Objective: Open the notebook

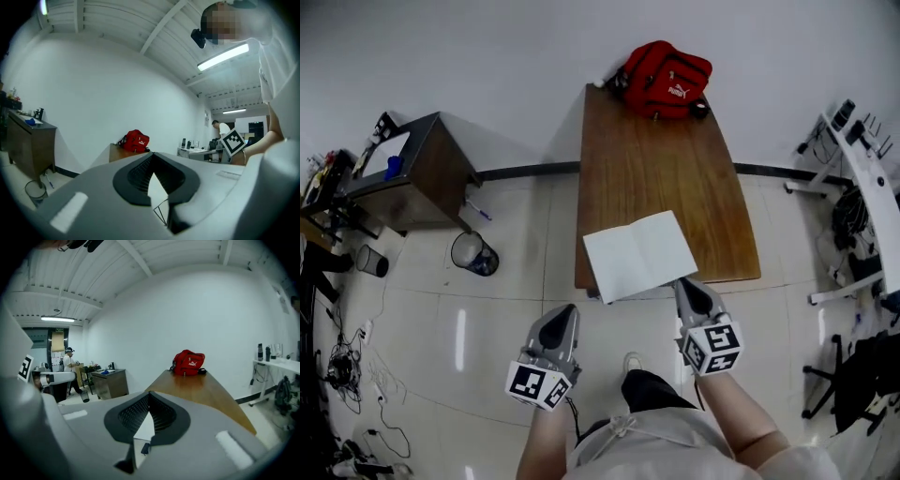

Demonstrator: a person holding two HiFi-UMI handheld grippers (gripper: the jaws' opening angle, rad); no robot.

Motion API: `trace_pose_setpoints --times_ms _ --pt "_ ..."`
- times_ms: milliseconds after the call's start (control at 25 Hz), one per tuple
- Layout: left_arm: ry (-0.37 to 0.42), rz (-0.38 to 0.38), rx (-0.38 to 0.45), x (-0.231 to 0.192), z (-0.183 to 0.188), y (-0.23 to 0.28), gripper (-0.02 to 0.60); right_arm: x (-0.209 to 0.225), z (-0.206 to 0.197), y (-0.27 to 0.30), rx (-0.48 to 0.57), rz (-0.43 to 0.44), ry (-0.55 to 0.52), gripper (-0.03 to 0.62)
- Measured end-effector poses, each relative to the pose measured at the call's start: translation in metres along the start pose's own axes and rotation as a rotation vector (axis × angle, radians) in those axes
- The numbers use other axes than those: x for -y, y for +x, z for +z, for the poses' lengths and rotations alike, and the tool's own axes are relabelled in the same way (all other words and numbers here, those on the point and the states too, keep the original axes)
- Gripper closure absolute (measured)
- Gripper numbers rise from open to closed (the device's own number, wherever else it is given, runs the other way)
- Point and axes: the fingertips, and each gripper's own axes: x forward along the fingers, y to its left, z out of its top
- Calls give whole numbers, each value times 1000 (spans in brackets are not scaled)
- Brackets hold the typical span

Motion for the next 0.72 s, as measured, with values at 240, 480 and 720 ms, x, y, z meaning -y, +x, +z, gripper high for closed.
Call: trace_pose_setpoints --times_ms 240,480,720 --pt "20 -110 65 63 31 -33 588 9 1 -94 69 -106 20 588" --pt "56 -155 70 107 29 -95 588 -16 -9 -175 117 -149 24 588" --pt "49 -186 94 144 32 -160 588 -57 -30 -240 108 -148 45 588"
